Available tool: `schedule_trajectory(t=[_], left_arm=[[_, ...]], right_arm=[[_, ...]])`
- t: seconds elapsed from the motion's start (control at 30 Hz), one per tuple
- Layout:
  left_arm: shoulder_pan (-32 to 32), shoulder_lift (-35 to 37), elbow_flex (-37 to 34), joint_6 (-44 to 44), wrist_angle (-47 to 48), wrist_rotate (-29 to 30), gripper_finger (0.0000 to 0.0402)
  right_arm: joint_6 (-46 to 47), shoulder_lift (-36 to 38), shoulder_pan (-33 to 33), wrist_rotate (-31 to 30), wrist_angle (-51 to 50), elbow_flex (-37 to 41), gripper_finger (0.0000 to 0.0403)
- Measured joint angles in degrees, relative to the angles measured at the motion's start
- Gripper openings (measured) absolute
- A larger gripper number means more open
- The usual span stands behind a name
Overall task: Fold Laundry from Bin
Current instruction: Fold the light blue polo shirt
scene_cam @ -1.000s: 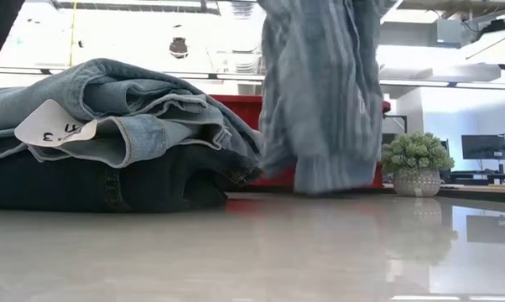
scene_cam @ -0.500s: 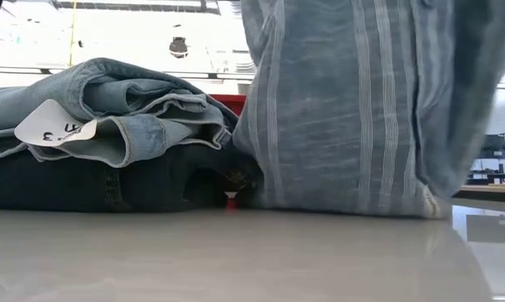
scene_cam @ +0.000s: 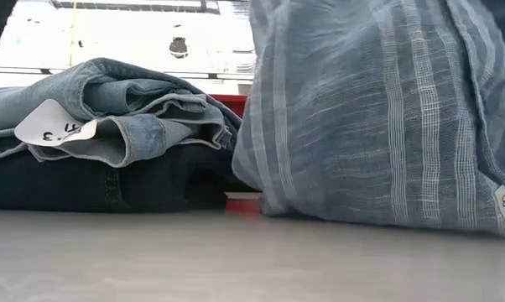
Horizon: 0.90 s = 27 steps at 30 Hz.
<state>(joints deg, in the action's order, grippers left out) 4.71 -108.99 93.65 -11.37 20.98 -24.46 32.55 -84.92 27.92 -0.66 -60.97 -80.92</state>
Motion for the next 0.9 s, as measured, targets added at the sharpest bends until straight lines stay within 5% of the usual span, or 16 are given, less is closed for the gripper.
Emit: schedule_trajectory(t=[0.23,0.47,0.63,0.9], left_arm=[[-7.4,-4.2,0.1,4.1,-1.5,-2.3,0.0],[-10.1,-11.1,0.4,1.9,-4.8,2.0,0.0011],[-10.3,-12.2,0.3,6.2,-2.7,5.0,0.0065],[-11.0,-3.2,0.3,10.7,-0.8,20.6,0.016]], right_arm=[[1.6,13.2,-9.5,8.5,9.9,20.5,0.0024],[3.4,23.0,-22.1,17.1,19.3,36.8,0.0024],[1.1,23.6,-26.9,18.7,19.5,41.0,0.0048],[-1.9,22.8,-30.9,20.7,19.0,41.3,0.0104]])
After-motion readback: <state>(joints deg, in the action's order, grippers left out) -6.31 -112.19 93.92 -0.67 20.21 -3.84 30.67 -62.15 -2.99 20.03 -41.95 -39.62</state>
